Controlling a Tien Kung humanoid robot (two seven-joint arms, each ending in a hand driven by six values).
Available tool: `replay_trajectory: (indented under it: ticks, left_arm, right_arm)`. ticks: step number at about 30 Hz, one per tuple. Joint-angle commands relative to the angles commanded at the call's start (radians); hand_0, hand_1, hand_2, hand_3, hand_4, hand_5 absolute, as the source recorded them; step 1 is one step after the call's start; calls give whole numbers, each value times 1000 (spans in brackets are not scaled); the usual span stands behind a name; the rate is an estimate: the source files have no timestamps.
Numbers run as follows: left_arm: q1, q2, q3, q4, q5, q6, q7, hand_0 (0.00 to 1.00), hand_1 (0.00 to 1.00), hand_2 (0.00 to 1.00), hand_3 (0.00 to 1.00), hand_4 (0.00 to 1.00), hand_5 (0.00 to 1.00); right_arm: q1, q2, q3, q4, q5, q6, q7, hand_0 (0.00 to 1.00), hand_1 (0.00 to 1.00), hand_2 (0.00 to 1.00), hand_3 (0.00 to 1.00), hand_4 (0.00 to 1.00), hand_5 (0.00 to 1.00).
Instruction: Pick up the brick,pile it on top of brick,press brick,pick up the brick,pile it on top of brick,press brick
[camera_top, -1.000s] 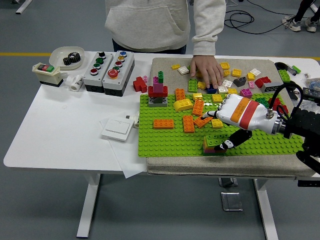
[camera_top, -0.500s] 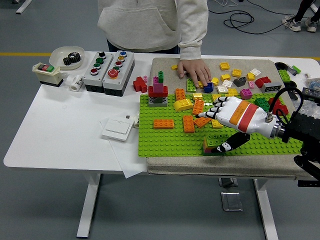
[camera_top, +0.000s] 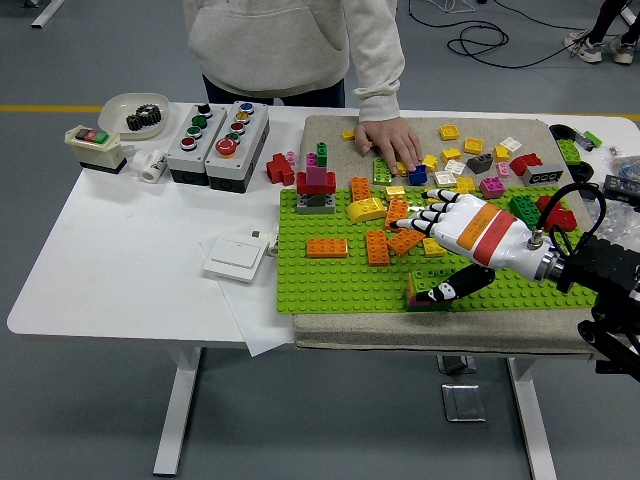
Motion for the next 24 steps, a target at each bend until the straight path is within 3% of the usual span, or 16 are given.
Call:
replay_trajectory:
  ticks: [24]
  left_arm:
    - [-3,0,5,-1,-10,2,-2,684,731,740,596,688,662]
  right_arm:
    - [-1,22,12,-42,-21,-7,-6,949,713,802,924,998,736]
